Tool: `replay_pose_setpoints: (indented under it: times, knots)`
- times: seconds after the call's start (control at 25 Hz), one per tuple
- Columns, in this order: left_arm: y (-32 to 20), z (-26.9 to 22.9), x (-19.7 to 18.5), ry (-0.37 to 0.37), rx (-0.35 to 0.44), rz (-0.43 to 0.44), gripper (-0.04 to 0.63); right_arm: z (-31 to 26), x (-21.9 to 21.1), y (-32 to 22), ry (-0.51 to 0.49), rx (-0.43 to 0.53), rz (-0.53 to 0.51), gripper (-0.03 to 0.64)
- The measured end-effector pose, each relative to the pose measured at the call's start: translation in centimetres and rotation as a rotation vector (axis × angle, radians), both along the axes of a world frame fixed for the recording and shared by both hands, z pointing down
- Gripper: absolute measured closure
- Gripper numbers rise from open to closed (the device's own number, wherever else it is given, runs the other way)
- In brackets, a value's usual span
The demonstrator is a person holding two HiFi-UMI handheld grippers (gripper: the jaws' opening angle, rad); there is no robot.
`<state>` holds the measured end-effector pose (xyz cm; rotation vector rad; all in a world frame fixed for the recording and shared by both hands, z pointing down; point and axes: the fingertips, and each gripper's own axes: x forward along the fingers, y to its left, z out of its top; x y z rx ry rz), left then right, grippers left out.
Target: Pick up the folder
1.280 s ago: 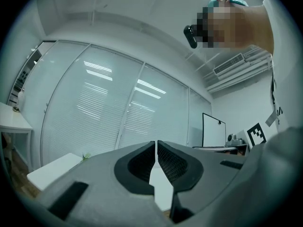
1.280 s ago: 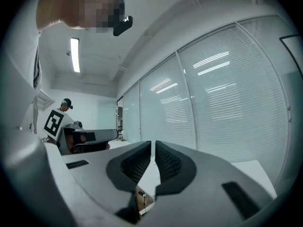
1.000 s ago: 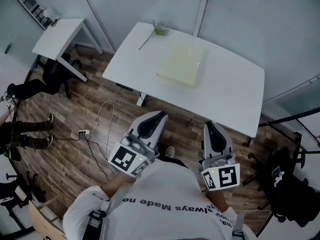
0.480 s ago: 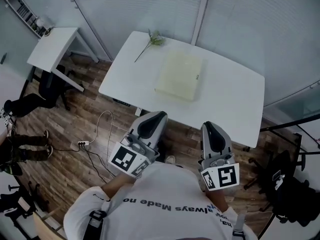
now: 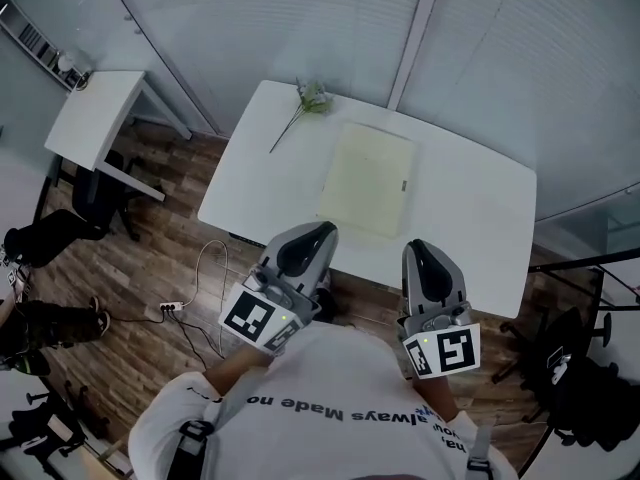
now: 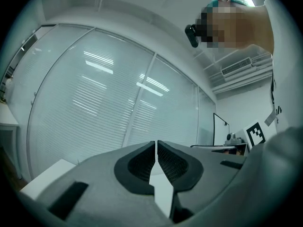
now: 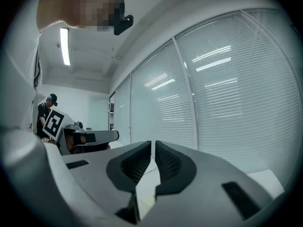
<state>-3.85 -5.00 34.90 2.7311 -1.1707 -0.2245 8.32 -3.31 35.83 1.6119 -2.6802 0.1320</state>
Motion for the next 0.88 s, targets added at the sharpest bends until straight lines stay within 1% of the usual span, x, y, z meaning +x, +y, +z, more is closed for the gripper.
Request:
replay_pose_setpoints:
  times: [0.44, 0.68, 0.88]
  knots:
    - [-9.3, 0.5, -3.7, 0.003, -0.010, 0.034, 0.574, 0.0, -4.1, -9.4, 0.007, 0.007, 0.015, 0.586]
    - [-12.4, 0.9, -4.5, -0.005, -0.006, 0.053, 0.574, 0.3, -4.9, -12.2, 0.004, 0.011, 0.034, 0.586]
    - [-13.2, 0.8, -3.7, -0.004, 0.002, 0.059, 0.574, 0.3, -3.9, -13.0, 0.008, 0.014, 0.048, 0.586]
